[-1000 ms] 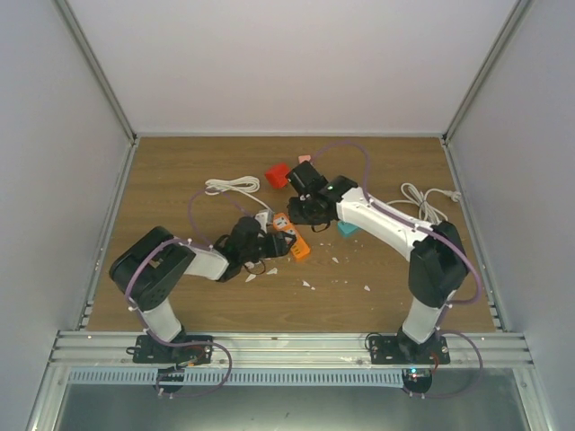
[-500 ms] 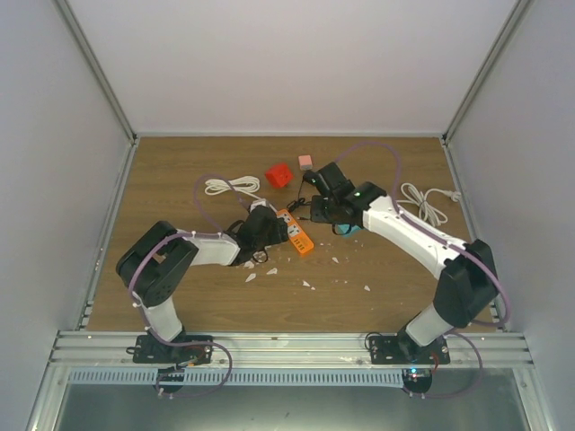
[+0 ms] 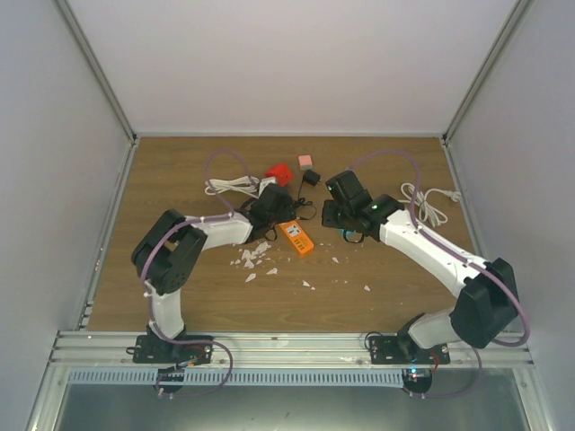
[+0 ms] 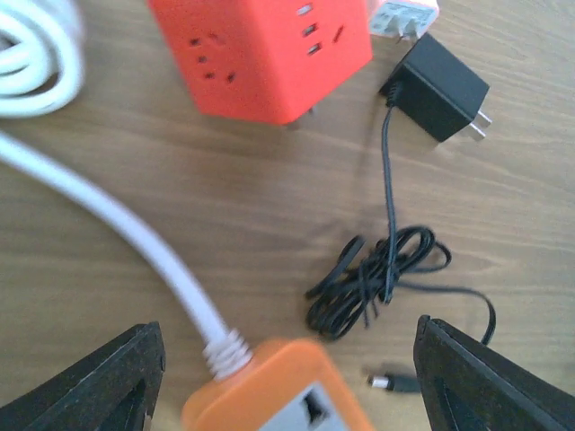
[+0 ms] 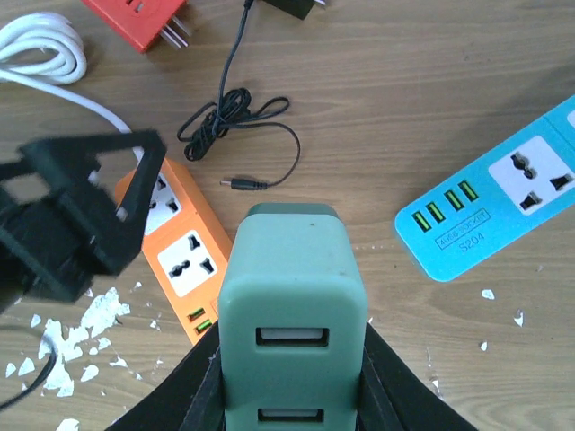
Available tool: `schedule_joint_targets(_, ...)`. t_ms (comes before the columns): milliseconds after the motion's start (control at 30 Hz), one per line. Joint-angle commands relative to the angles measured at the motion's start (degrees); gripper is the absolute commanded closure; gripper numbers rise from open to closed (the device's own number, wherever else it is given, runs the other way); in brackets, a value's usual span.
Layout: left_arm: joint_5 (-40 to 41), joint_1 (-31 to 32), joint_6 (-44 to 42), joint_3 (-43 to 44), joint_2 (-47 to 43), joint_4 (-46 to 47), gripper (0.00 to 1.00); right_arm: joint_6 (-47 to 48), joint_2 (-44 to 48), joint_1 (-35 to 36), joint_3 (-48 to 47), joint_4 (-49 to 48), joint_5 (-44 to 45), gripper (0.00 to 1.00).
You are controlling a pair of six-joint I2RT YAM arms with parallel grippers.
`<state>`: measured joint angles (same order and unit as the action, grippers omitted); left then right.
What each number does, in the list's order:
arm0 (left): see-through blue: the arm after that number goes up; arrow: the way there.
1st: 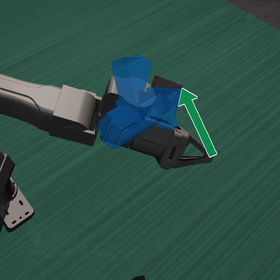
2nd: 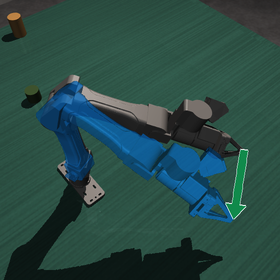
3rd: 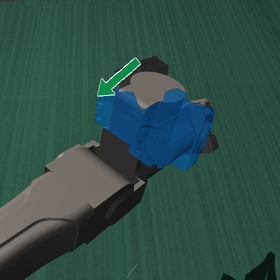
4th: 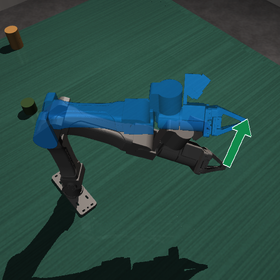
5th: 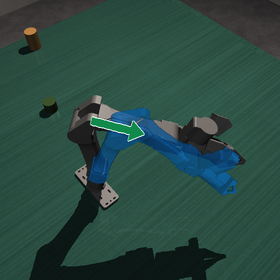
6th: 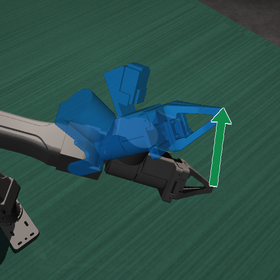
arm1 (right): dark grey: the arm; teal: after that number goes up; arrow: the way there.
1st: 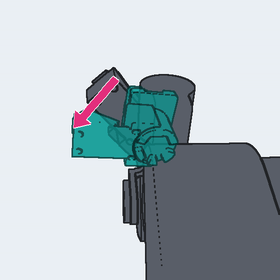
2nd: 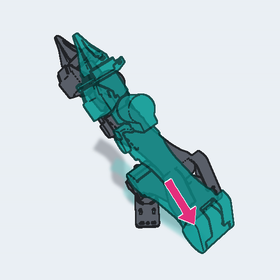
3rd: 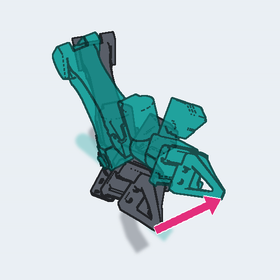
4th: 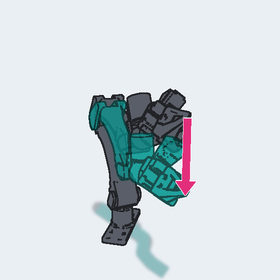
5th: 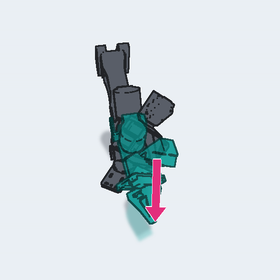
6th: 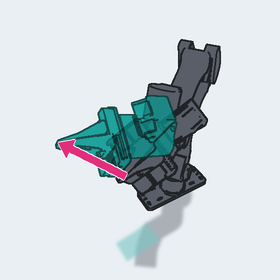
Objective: Insert the plug
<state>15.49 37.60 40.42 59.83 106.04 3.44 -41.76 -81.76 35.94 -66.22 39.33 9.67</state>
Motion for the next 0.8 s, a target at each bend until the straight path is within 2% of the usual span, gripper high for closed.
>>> schedule_joint_targets(0,0.00,-0.11,-1.93,6.93,6.34,-2.92,0.22,0.95,3.11,-0.35,1.70,-2.22,0.61,1.00)
schedule_joint_targets(167,-2.45,-0.08,-1.90,11.59,11.38,-5.72,0.25,0.97,5.58,-0.39,2.89,-2.48,1.73,0.99)
schedule_joint_targets(200,-3.17,-0.01,-2.18,11.96,11.99,-5.53,0.27,0.98,5.87,-0.35,3.12,-2.66,1.75,1.00)
schedule_joint_targets(367,-5.43,0.84,-4.37,12.76,12.57,-4.91,0.52,1.06,6.16,-0.35,3.55,-2.77,2.02,1.00)
schedule_joint_targets(533,-2.94,4.03,-8.14,10.87,10.48,-4.37,0.69,0.92,6.35,-0.35,3.73,-2.93,2.55,1.00)
schedule_joint_targets(767,-7.59,6.70,-16.17,5.87,9.47,0.77,0.79,1.26,6.33,-0.35,4.05,-3.33,2.37,1.00)
